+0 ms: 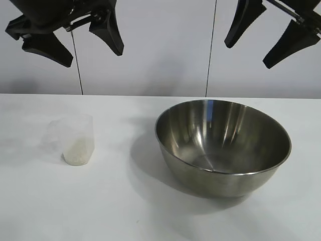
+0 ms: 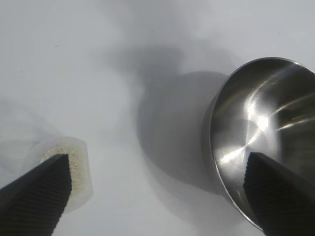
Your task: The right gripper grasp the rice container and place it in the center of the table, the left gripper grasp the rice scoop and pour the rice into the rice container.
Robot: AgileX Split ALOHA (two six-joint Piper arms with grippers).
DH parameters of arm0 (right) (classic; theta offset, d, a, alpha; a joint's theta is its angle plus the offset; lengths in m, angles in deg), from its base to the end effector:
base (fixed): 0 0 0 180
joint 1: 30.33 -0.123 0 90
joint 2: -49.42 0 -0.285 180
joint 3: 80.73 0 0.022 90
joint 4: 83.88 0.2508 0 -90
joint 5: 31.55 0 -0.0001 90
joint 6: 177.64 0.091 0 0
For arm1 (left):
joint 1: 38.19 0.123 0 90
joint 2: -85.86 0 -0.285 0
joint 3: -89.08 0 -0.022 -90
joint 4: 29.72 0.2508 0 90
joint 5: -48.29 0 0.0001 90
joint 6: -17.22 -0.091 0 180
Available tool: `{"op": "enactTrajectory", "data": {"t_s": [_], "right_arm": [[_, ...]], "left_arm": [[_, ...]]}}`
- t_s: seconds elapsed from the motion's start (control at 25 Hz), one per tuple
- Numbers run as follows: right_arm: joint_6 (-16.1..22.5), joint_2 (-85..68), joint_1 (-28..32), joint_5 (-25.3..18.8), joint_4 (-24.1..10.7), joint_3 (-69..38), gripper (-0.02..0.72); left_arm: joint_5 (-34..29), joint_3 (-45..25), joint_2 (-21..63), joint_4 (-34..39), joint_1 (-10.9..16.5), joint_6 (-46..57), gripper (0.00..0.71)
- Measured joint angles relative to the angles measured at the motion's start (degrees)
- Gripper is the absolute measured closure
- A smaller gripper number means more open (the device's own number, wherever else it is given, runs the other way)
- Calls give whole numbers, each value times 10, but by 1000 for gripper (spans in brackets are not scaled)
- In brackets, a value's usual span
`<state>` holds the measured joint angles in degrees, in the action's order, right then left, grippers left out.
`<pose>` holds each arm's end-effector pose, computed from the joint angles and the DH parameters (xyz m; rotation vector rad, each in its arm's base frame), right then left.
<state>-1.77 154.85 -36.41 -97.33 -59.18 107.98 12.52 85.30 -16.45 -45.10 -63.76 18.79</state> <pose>0.3500 0.0722 0.3110 -0.0838 2.7851 0.6010 0.3227 -0.1701 0.2833 0.3186 2.4880 -0.4866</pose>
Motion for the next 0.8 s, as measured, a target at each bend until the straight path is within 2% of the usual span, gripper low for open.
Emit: {"op": "enactTrajectory", "data": {"t_s": [0.24,0.36,0.44,0.52,0.56,0.64,0.72,0.8], "right_arm": [[0,0,0,3,-1,0,186],[-23,0,0,2,-13,0,186],[-47,0,0,-21,-48,0,186],[-49,0,0,-38,-96,-1,186],[-40,-1,0,-40,-130,-1,186],[-13,-1,0,-41,-169,-1,186],[3,-1,0,-42,-192,-3,186],[9,-1,0,-39,-195,-17,186]], "left_arm": [[0,0,0,0,0,0,23],[0,0,0,0,0,0,23],[0,0,0,0,0,0,23],[0,0,0,0,0,0,23],[0,0,0,0,0,0,23],[0,0,0,0,0,0,23],[0,0,0,0,0,0,23],[0,0,0,0,0,0,23]]}}
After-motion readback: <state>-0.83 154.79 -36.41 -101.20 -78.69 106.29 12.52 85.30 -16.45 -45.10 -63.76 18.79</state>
